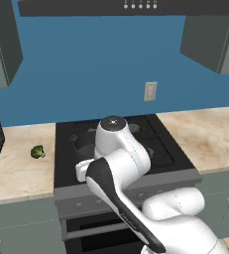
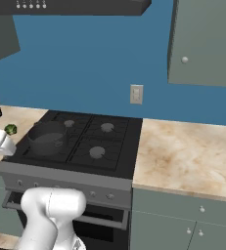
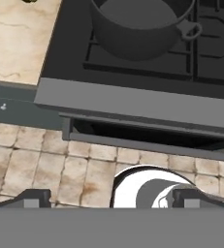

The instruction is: Turn on the burner for the pot on the stove. Wait thirty seconds for the pot to heat up. Then add the broccoli to the pot.

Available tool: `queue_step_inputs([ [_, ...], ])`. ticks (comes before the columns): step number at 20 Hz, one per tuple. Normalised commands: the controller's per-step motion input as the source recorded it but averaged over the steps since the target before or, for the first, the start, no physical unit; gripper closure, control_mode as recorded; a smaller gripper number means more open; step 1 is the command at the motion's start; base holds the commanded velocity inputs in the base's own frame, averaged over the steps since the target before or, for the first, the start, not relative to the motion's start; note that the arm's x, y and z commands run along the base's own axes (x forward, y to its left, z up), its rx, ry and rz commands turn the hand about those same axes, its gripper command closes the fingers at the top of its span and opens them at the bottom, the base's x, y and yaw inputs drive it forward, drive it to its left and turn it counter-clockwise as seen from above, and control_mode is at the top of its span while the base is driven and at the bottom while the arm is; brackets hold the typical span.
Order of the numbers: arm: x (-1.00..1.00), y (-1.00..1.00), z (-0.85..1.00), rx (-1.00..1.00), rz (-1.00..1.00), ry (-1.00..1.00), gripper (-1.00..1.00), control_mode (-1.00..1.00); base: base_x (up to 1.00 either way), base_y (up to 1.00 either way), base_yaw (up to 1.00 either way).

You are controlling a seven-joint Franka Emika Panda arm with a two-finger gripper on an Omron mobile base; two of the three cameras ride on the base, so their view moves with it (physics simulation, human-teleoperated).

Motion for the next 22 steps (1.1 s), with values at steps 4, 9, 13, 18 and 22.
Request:
queue_step_inputs([
  [4,-0.02,0.41,-0.55,0.00,0.00,0.02,-1.00,-1.00,0.00,0.00,0.00],
  [9,0.00,0.24,-0.52,0.00,-0.01,0.00,-1.00,-1.00,0.00,0.00,0.00],
  [13,-0.02,0.18,-0.64,0.02,0.00,0.00,-1.00,-1.00,0.00,0.00,0.00],
  [18,0.00,0.07,-0.48,0.01,0.00,0.00,-1.00,-1.00,0.00,0.00,0.00],
  [22,0.00,0.03,-0.42,0.00,0.00,-0.01,-1.00,-1.00,0.00,0.00,0.00],
])
